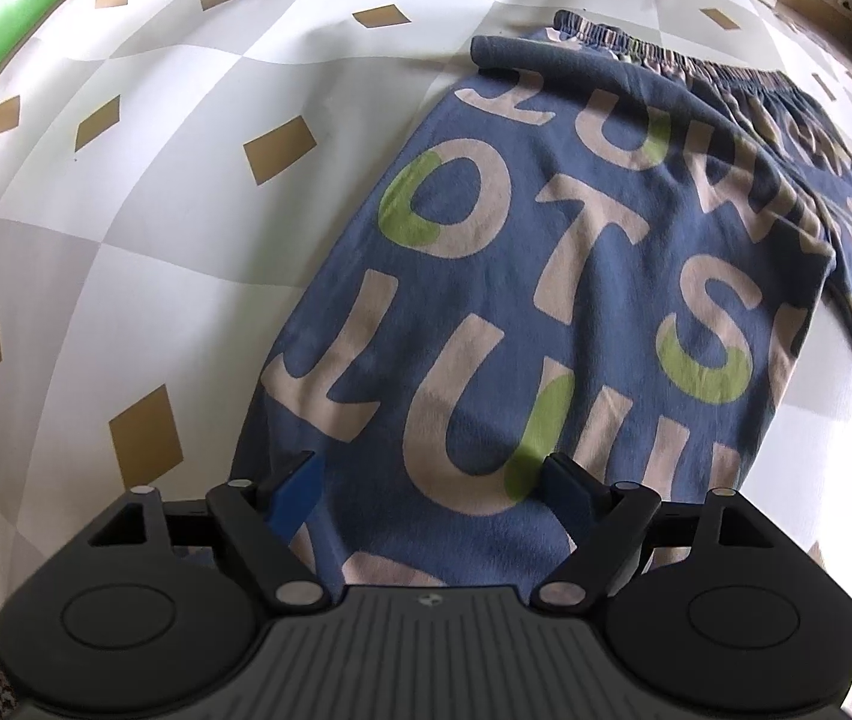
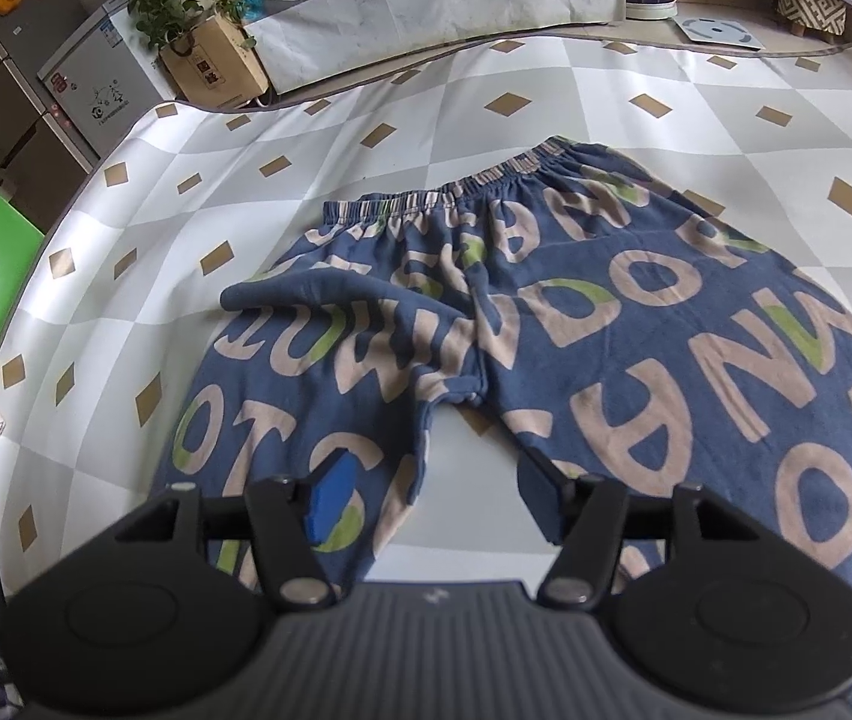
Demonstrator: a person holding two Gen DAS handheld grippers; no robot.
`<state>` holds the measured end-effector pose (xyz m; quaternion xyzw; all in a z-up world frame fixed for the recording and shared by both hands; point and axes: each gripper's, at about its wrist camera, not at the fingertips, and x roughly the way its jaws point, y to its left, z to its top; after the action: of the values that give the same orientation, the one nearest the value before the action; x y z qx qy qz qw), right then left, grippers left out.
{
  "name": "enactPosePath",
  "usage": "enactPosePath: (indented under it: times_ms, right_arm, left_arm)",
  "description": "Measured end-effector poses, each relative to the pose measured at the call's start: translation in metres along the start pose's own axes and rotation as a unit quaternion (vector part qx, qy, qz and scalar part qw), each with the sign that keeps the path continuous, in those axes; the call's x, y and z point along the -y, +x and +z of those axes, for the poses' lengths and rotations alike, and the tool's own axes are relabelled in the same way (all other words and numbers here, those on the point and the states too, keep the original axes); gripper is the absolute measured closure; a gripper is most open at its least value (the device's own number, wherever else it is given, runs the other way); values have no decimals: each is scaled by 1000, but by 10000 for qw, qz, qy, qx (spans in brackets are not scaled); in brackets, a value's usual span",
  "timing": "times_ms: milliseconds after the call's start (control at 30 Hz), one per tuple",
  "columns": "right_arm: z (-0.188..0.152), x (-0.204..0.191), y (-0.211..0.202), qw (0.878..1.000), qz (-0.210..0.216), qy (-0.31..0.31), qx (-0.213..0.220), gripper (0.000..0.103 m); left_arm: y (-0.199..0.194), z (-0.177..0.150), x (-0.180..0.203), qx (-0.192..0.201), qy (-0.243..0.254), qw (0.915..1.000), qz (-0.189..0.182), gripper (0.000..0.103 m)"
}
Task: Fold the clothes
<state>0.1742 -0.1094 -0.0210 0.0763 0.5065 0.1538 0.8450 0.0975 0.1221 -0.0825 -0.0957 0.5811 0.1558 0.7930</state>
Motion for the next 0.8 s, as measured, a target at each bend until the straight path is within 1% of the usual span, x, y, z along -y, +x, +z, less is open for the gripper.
enactPosePath:
  times_ms: [267, 400, 533, 667, 800]
  right_arm:
    - [-1, 6, -11, 10000, -49, -39, 41, 42]
    - [0, 8, -14, 10000, -62, -33, 65, 41]
    - [0, 10, -15, 9999, -75, -24, 79, 41]
    - [0, 12, -13, 10000, -80, -1, 59, 40]
    - [1, 15, -9, 10000, -81, 23, 32, 40]
  left_arm:
    - [-4, -4, 6, -93, 106, 9998, 113, 22]
    - [-6, -6, 9, -145, 145, 9997, 132, 24]
    - [-7, -6, 14, -108, 247, 9995, 191, 26]
    - [-7, -5, 18, -78, 267, 9995, 142, 26]
    - [-7, -2, 23, 31, 327, 9994, 127, 26]
